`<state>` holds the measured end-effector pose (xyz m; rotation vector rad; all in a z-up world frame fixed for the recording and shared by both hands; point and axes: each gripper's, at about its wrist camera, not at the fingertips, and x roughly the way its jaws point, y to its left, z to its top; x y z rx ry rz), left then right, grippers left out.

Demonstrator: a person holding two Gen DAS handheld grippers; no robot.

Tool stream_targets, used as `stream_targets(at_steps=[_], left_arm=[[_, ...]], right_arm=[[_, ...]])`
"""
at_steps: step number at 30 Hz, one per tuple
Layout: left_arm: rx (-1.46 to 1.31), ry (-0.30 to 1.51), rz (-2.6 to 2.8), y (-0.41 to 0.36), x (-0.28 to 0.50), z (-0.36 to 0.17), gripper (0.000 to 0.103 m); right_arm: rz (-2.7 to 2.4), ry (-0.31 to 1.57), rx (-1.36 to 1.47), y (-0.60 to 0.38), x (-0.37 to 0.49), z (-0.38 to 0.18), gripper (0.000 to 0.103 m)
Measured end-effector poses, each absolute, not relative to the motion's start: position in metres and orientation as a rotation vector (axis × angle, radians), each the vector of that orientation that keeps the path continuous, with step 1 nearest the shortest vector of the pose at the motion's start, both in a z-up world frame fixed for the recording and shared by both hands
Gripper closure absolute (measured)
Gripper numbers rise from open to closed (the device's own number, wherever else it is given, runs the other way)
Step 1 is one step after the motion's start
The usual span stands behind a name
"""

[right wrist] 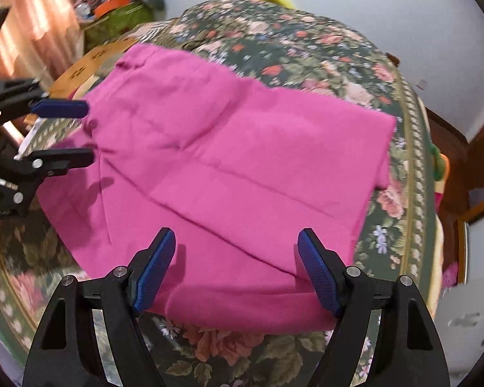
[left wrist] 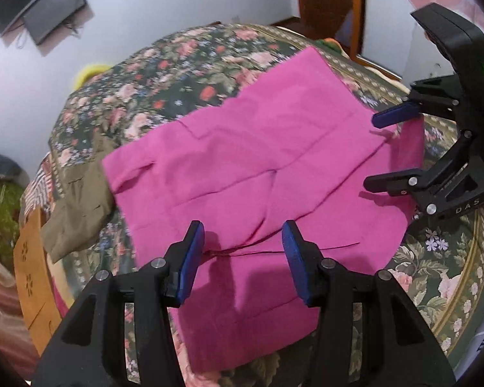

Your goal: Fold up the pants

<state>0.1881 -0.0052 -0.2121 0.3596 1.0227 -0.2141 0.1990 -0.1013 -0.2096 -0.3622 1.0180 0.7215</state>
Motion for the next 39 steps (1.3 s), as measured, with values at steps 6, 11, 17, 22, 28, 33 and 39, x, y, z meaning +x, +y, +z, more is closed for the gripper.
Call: stream_targets(at_steps=[6,11,17,22,28,33,39], left_arm=[[0.358,1.093,-0.242,-0.011,0.198,-0.23,0.053],[0.357,1.101,-0.248,-0.014,0.204,-0.236,0.053],[0.401,1.111,-0.254,-0.018,0.205,-0.237,0.05],[0.401,1.071,-0.188,-0.012,0.206,-0.232,0.055],[0.385,1.038,-0.109,0.0,0.206,-0.218,0.09],[0.37,1.027,-0.117,0.002,0.201,-0.208,0.091],[0.395,1.002,-0.136,-0.01,0.199,-0.207,0.091]], right_arm=[[0.772,1.019,-0.423,-0.097,0.202,-0.223,0.044],[0.8,0.971,-0.436,-0.09,0.205,-0.223,0.066],[0.821,0.941,-0.352,-0.09,0.213,-0.216,0.096],[0.828,0.929,-0.254,-0.102,0.211,-0.204,0.097],[0.816,0.917,-0.221,-0.111,0.204,-0.196,0.099],[0.828,0.938,-0.26,-0.107,0.194,-0.193,0.094],[0.806,0.929,-0.372,-0.09,0.188,-0.2,0.06]])
